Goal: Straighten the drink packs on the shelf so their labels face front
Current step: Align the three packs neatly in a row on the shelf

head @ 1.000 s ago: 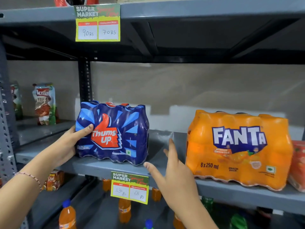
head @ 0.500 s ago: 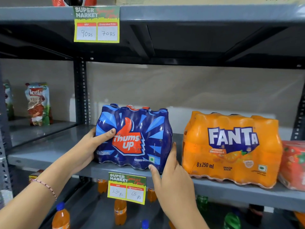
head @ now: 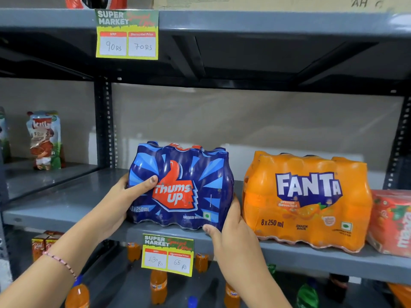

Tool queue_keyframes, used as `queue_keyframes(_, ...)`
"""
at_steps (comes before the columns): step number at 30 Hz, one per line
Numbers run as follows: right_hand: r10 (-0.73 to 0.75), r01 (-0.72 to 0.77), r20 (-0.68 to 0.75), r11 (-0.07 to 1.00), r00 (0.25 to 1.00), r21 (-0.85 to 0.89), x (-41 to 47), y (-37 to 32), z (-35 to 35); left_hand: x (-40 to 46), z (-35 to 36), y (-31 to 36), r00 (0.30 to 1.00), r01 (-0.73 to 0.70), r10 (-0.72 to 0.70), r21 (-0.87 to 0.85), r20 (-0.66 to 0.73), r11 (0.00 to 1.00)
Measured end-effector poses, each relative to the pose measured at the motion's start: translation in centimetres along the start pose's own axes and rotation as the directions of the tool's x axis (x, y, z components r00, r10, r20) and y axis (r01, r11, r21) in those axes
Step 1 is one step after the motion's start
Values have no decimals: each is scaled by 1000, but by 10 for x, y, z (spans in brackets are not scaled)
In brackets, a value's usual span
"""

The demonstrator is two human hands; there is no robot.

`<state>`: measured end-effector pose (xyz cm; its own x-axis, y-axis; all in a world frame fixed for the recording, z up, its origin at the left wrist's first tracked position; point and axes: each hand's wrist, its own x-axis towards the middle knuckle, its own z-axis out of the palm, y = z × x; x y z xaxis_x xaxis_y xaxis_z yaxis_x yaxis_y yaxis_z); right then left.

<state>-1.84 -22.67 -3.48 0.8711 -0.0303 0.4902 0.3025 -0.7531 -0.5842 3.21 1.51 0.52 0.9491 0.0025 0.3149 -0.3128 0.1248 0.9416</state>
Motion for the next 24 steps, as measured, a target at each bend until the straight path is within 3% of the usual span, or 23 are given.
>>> queue_keyframes(4, 0, 2, -34, 998, 999, 58, 0, -2, 0, -3, 2, 3, 999, 14, -14, 18, -37, 1000)
queue_keyframes(7, -109, 115, -59, 988, 992, 106, -20, 1, -10, -15, 17, 3, 973, -23, 58, 154, -223, 988)
queue_keyframes(8, -200, 211, -170, 976, 965, 51, -27, 8, -16, -23, 25, -2, 944, -74, 143, 232, -297, 970)
queue_keyframes(10, -372, 333, -452, 928, 810, -167, -37, 32, -34, -41, 50, -10, 861, -160, 345, 444, -373, 881)
queue_keyframes(11, -369, 282, -527, 929, 766, -240, -38, 44, -47, -49, 65, -13, 832, -181, 422, 543, -360, 820)
queue_keyframes(13, -191, 68, -543, 969, 818, -238, -33, 68, -74, -57, 95, -19, 824, -166, 478, 676, -304, 717)
queue_keyframes(15, -114, -49, -491, 950, 864, -307, -24, 87, -93, -57, 119, -20, 854, -96, 440, 748, -277, 657)
queue_keyframes(19, -102, -73, -375, 902, 921, -425, -16, 104, -101, -55, 135, -21, 893, 16, 368, 834, -260, 551)
queue_keyframes(24, -122, -44, -372, 912, 920, -409, -14, 111, -103, -56, 136, -21, 894, 31, 354, 826, -274, 562)
